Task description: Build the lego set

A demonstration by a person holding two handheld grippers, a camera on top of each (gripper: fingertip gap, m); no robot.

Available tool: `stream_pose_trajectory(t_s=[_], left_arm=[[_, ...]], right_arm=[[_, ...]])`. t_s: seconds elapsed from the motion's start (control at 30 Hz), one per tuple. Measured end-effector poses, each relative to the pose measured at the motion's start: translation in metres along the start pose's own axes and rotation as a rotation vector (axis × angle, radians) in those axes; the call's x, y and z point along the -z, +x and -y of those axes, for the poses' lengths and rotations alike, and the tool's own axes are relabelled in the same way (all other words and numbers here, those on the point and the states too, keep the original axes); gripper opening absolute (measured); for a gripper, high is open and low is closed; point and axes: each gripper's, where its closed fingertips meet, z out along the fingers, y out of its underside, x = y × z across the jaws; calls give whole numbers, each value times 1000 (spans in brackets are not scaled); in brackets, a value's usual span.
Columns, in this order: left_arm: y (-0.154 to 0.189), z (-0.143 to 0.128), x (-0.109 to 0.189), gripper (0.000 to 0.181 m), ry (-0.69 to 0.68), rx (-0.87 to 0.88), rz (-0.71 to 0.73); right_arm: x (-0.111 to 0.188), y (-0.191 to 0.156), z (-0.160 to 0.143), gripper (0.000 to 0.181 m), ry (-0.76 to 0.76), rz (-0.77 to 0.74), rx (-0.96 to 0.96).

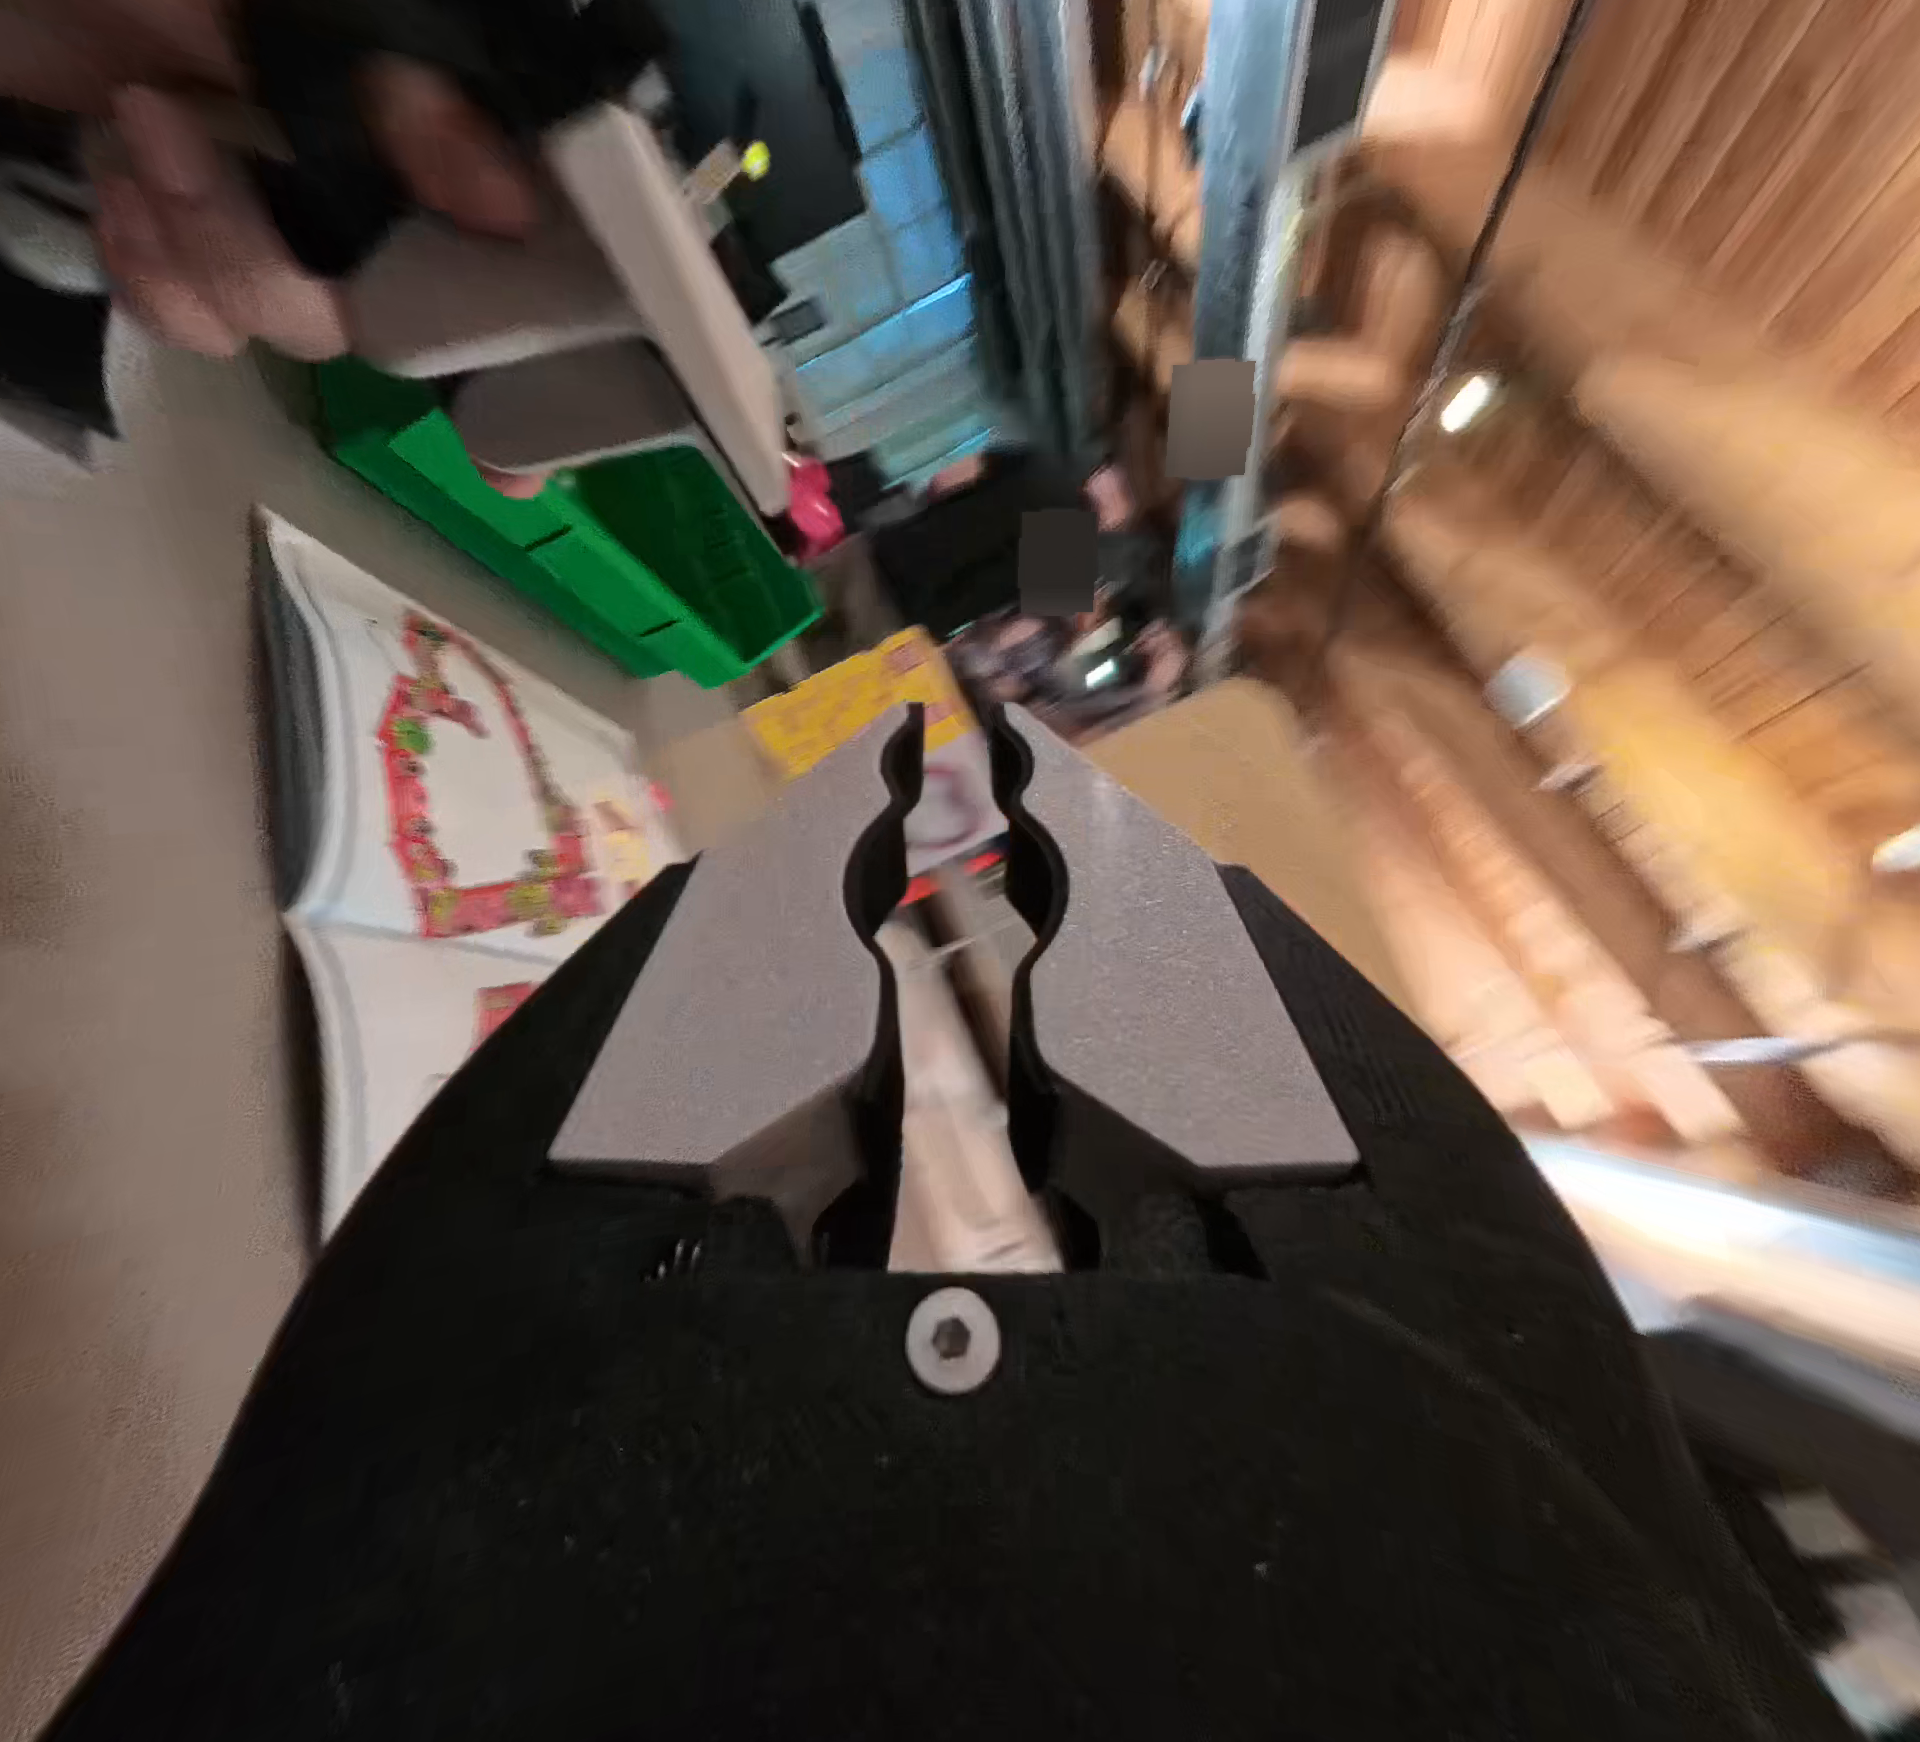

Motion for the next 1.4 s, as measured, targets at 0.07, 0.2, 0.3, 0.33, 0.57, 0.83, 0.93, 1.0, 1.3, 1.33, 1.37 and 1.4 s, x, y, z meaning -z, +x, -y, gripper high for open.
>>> stream_pose_trajectory(t_s=[0.07, 0.2, 0.3, 0.33, 0.57, 0.83, 0.93, 1.0, 1.3, 1.33, 1.37, 1.4], left_arm=[[-10, -8, 4, 18, 1, -99, 90], [-24, -13, 8, 18, 9, -276, 229], [-28, -9, 16, 18, 47, -427, 306], [-28, -7, 18, 17, 66, -473, 325], [-28, -1, 25, 17, 106, -504, 344], [-29, -3, 25, 17, 106, -478, 327], [-31, -2, 25, 17, 109, -457, 326], [-32, -2, 26, 17, 108, -441, 320], [-32, -4, 25, 18, 101, -435, 315], [-32, -4, 25, 18, 99, -436, 313], [-32, -4, 25, 18, 98, -436, 313], [-32, -4, 25, 18, 97, -435, 312]], right_arm=[[-21, -16, -28, 12, -109, 127, -261], [-78, -43, -65, 20, -263, 308, -541], [-117, -71, -91, 16, -403, 461, -694], [-128, -80, -99, 15, -451, 505, -781], [-163, -127, -153, 11, -680, 710, -930], [-157, -142, -154, 11, -692, 819, -867], [-154, -144, -148, 13, -663, 851, -845], [-159, -140, -150, 14, -652, 802, -805], [-171, -151, -144, 25, -664, 773, -1018], [-172, -151, -143, 25, -663, 775, -1025], [-172, -152, -143, 22, -663, 775, -1023], [-173, -152, -143, 15, -663, 773, -1008]])
